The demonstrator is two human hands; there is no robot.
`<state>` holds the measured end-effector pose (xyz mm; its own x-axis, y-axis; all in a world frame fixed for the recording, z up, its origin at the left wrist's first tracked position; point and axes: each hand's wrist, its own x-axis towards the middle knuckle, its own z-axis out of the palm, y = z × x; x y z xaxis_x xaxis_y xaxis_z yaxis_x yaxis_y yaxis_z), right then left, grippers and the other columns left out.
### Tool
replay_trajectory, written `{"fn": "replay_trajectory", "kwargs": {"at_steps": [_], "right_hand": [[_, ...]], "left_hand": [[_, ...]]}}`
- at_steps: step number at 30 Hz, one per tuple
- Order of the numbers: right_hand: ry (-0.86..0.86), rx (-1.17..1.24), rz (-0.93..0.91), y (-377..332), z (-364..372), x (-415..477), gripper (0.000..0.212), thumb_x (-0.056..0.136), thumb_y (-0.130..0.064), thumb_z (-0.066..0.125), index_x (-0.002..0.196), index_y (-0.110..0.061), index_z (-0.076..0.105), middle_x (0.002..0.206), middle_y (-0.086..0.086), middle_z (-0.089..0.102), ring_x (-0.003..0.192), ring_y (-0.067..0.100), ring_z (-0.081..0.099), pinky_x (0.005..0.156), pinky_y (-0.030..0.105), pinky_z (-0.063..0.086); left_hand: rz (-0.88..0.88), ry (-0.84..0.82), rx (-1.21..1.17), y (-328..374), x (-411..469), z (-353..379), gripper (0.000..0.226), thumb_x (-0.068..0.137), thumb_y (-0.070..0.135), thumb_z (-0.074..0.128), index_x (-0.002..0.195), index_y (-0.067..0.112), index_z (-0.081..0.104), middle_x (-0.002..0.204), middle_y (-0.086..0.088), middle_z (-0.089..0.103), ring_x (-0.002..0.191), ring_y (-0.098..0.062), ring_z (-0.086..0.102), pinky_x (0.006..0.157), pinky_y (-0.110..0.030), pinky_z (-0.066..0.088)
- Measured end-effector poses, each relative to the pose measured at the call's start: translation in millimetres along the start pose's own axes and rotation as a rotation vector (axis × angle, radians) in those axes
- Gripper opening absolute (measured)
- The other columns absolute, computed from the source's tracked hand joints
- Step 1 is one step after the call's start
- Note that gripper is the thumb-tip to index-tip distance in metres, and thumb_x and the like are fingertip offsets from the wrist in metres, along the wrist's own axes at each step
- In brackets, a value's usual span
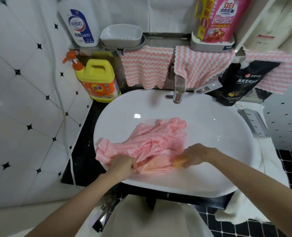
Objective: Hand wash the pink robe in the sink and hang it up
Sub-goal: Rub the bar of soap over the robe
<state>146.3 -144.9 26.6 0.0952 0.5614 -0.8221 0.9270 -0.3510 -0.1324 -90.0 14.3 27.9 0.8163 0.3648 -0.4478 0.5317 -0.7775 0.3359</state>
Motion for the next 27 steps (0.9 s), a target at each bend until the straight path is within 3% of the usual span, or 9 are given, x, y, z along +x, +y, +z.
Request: {"fn": "replay_trajectory", "kwargs": {"at_steps": [4,7,10,12,15,19,21,24,27], "right_hand": [[0.147,0.458,-0.234,-49.5,-21.1,-6.8,0.065,0.074,-0.060,0.057,0.135,-0.058,0.036,0.143,-0.014,0.044,0.128,0.012,0.043,0.109,0.030,0.032],[0.138,0.354,-0.291,-78.7,5.5,1.4,0.061,0.088,-0.042,0.060,0.144,-0.040,0.035,0.150,-0.009,0.037,0.135,0.017,0.037,0.107,0.027,0.030],[0.131,0.168,-0.112,-40.9,22.2,1.7,0.062,0.092,-0.045,0.053,0.147,-0.040,0.027,0.154,-0.009,0.030,0.139,0.018,0.033,0.109,0.028,0.029],[0.110,0.026,0.014,-15.3,17.7,-5.1,0.059,0.092,-0.050,0.048,0.147,-0.041,0.026,0.148,-0.001,0.041,0.132,0.022,0.043,0.104,0.029,0.036],[0.205,0.207,-0.057,-29.2,3.0,-11.0,0.057,0.089,-0.050,0.051,0.142,-0.051,0.031,0.146,-0.005,0.045,0.131,0.019,0.043,0.101,0.027,0.033],[0.226,0.368,-0.304,-89.0,18.5,2.8,0.060,0.088,-0.043,0.058,0.143,-0.045,0.034,0.150,-0.010,0.037,0.135,0.015,0.037,0.110,0.032,0.030],[0.239,0.239,-0.220,-69.8,26.4,10.4,0.062,0.091,-0.044,0.056,0.147,-0.039,0.030,0.152,-0.012,0.033,0.138,0.015,0.034,0.110,0.028,0.029],[0.164,-0.020,0.001,-19.8,20.0,-1.8,0.057,0.094,-0.049,0.047,0.146,-0.032,0.033,0.144,-0.002,0.046,0.129,0.022,0.046,0.098,0.027,0.036],[0.196,0.112,0.020,-23.8,-0.8,-14.7,0.055,0.093,-0.051,0.047,0.144,-0.043,0.031,0.140,-0.001,0.051,0.126,0.022,0.049,0.094,0.026,0.036]], "left_hand": [[-0.106,-0.065,-0.095,-2.7,0.4,-0.3,0.020,0.079,0.013,0.064,0.063,0.025,0.063,0.063,0.019,0.059,0.066,0.001,0.055,0.058,-0.010,0.039],[-0.134,-0.101,-0.048,-4.6,0.7,-0.4,0.013,0.077,0.014,0.063,0.064,0.017,0.066,0.066,0.011,0.065,0.072,-0.010,0.063,0.058,-0.021,0.044],[-0.135,-0.109,-0.041,-3.7,-0.9,0.6,0.008,0.077,0.017,0.063,0.070,0.017,0.066,0.071,0.006,0.066,0.070,-0.011,0.060,0.057,-0.023,0.042],[-0.129,-0.113,0.000,1.3,-2.5,1.4,0.009,0.080,0.018,0.061,0.072,0.019,0.065,0.077,0.006,0.067,0.075,-0.014,0.063,0.062,-0.024,0.045],[-0.131,-0.088,-0.004,3.8,-2.9,4.7,0.013,0.080,0.018,0.060,0.067,0.020,0.059,0.077,0.001,0.068,0.077,-0.018,0.064,0.063,-0.026,0.044],[-0.160,-0.118,-0.055,-0.2,-4.8,-2.1,0.029,0.079,0.025,0.070,0.059,0.024,0.050,0.064,0.010,0.055,0.064,-0.006,0.050,0.048,-0.015,0.027],[-0.156,-0.128,-0.094,-1.2,-5.5,-5.8,0.029,0.078,0.026,0.073,0.060,0.026,0.051,0.064,0.016,0.053,0.063,0.000,0.049,0.050,-0.013,0.028],[-0.144,-0.140,-0.090,0.5,-6.5,-7.0,0.022,0.080,0.021,0.071,0.064,0.022,0.055,0.065,0.015,0.055,0.061,0.002,0.048,0.051,-0.012,0.031],[-0.134,-0.113,-0.108,-0.2,-6.7,-4.0,0.018,0.080,0.014,0.066,0.066,0.021,0.057,0.070,0.011,0.061,0.069,-0.005,0.055,0.062,-0.019,0.042]]}}
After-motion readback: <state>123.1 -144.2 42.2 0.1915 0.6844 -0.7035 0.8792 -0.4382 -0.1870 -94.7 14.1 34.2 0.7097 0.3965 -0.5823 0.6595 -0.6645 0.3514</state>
